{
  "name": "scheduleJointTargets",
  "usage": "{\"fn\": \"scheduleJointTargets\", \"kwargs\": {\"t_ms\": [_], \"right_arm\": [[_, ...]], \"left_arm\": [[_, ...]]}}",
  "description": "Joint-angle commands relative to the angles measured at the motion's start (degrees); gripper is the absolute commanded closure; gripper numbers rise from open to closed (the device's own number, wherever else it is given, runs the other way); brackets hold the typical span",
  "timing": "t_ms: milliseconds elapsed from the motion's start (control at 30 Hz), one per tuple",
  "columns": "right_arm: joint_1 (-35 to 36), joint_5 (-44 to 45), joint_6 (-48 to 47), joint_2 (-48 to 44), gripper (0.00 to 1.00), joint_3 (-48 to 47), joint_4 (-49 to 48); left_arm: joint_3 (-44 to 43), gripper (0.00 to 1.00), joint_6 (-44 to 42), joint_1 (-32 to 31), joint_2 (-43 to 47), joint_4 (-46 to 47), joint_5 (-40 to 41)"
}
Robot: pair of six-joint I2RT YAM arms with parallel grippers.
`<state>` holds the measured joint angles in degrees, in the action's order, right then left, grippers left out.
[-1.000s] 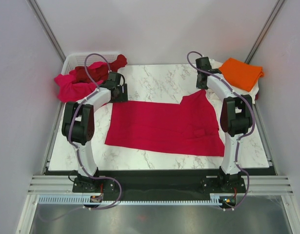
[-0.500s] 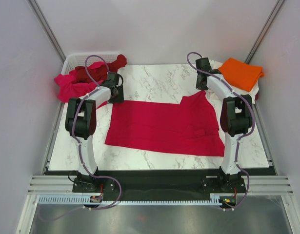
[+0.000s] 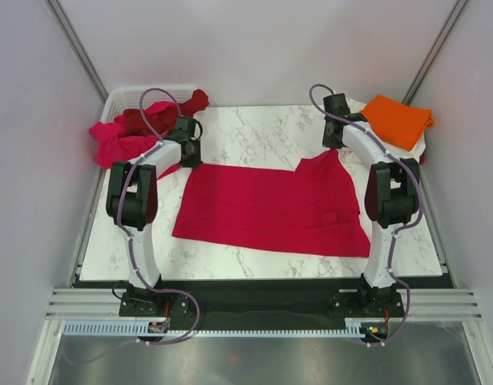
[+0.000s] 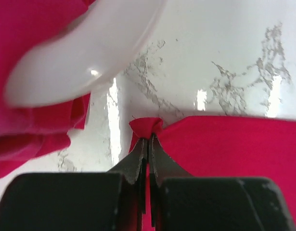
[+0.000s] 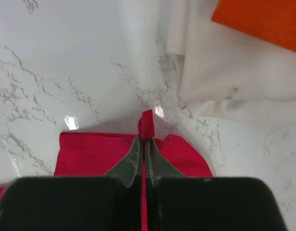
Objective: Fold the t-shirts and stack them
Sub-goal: Fold the tshirt
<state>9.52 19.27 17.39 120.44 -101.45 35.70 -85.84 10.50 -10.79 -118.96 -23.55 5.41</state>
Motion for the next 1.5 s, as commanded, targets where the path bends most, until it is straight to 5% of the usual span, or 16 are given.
{"fn": "scheduleJointTargets", "kwargs": {"t_ms": [0, 433, 1100, 1300, 1467], "right_arm": [[-0.03, -1.16, 1.59, -9.86, 1.00, 2.12, 1.65], [2.34, -2.66, 5.81, -38.24, 1.00, 33.66, 0.59], [3.49, 1.12, 21.80, -62.52, 1.00, 52.66, 7.98], [3.49, 4.29, 23.75, -64.02, 1.00, 53.90, 7.98], [3.32, 4.46, 21.38, -59.02, 1.00, 50.39, 6.05]], "left_arm": [[0.76, 0.98, -0.66, -0.03, 9.16, 0.26, -1.80], [15.26, 0.98, -3.56, -0.02, 21.22, 1.05, 2.50], [23.00, 0.98, -6.28, -0.20, 26.67, 4.83, 5.23], [31.51, 0.98, -12.51, -3.01, 36.14, 26.24, 0.05], [32.23, 0.98, -15.68, -3.01, 34.59, 30.76, -2.59]]}}
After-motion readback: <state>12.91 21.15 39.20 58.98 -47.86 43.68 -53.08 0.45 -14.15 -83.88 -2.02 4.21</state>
